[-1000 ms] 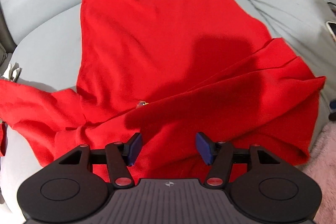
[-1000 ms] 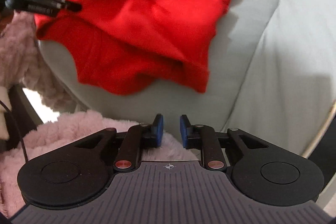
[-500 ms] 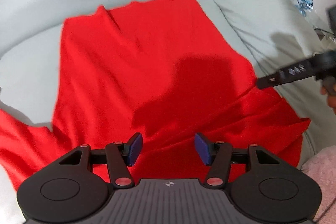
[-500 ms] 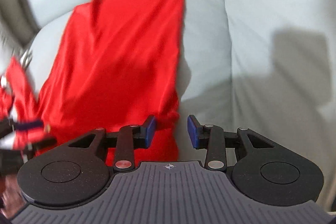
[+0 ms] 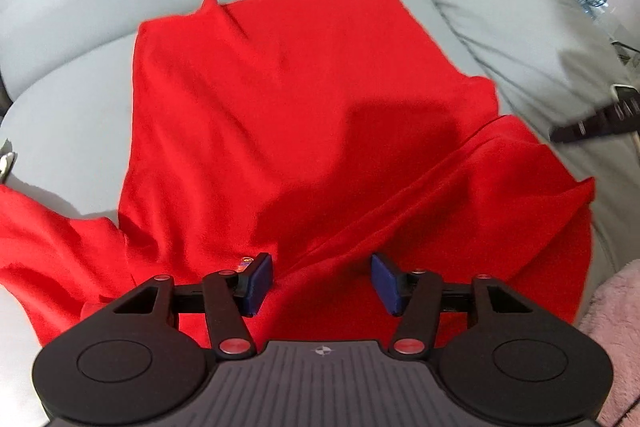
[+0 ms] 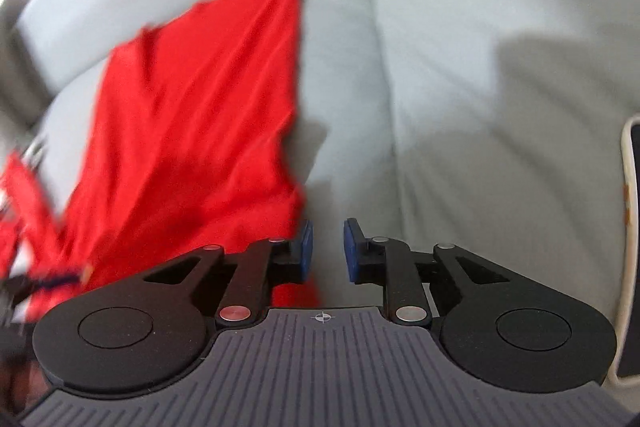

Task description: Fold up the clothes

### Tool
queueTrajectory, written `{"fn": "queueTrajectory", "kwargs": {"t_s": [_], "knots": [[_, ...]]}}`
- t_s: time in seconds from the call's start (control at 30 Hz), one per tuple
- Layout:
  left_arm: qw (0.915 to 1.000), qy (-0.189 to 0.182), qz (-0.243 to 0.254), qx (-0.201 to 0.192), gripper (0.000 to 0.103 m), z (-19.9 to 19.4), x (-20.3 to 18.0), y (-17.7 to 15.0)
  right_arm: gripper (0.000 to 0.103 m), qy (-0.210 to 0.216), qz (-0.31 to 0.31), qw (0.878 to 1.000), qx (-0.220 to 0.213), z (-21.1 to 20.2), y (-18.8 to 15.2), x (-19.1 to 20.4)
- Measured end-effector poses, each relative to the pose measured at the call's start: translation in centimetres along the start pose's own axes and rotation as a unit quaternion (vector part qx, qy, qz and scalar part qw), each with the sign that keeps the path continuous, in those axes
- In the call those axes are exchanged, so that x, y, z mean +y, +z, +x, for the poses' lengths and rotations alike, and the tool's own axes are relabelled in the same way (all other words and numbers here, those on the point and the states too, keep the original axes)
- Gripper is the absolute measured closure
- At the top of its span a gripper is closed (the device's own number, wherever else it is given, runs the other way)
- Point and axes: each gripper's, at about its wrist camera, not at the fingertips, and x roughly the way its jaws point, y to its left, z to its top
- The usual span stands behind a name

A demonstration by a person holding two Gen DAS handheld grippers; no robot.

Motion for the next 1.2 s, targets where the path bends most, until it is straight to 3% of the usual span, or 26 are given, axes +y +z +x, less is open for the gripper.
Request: {"fn": "queueTrajectory", "kwargs": {"t_s": [0.1, 0.17, 0.27, 0.37, 0.43, 0.5, 0.57, 0.63, 0.7, 0.8, 0.93, 1.07, 1.2], "knots": [[0.9987, 0.025, 0.018, 0.039, 0.052, 0.8, -0.4, -0.7, 0.083, 0.013, -0.024, 0.997, 0.077, 0.6, -1.8, 0.0], [0.9982, 0.032, 0.010, 0.050, 0.051, 0.5, -0.2, -1.4, 0.092, -0.009, -0.057, 0.991, 0.118, 0.6, -3.1, 0.8], [0.9975, 0.046, -0.006, 0.053, 0.051, -0.8, 0.1, -2.3, 0.088, -0.071, -0.111, 0.980, 0.150, -1.3, -4.4, 2.0], [0.9973, 0.044, -0.051, 0.028, 0.050, -2.5, 0.9, -2.8, 0.082, -0.098, -0.140, 0.979, 0.107, -3.5, -4.1, 3.4], [0.9964, 0.046, -0.071, 0.003, 0.045, -3.2, 1.5, -3.0, 0.081, -0.075, -0.141, 0.986, 0.052, -4.6, -3.4, 5.0], [0.9951, 0.059, -0.076, -0.019, 0.045, -3.8, 2.1, -2.9, 0.080, -0.051, -0.141, 0.988, 0.028, -4.0, -3.2, 6.6], [0.9927, 0.066, -0.092, -0.041, 0.045, -4.9, 3.6, -2.8, 0.077, -0.043, -0.150, 0.987, 0.038, -2.6, -3.5, 7.6], [0.9895, 0.067, -0.114, -0.058, 0.041, -6.1, 5.9, -2.5, 0.077, -0.058, -0.159, 0.983, 0.076, -0.8, -4.5, 7.6], [0.9870, 0.069, -0.130, -0.064, 0.028, -6.5, 8.5, -2.4, 0.077, -0.057, -0.154, 0.984, 0.072, -1.0, -4.4, 7.4], [0.9818, 0.057, -0.173, -0.055, 0.027, -6.2, 13.1, -2.5, 0.075, -0.041, -0.135, 0.989, 0.032, -2.1, -3.0, 7.2], [0.9775, 0.011, -0.208, -0.029, 0.030, -4.8, 15.9, -2.8, 0.074, -0.022, -0.106, 0.994, -0.001, -2.3, -1.7, 7.6], [0.9828, -0.023, -0.183, -0.009, 0.036, -3.3, 15.1, -2.9, 0.074, -0.004, -0.083, 0.996, 0.012, -1.0, -1.6, 7.7], [0.9810, 0.007, -0.194, 0.006, 0.037, -1.4, 15.2, -2.2, 0.074, 0.000, -0.077, 0.996, 0.034, 1.4, -2.5, 8.3]]}}
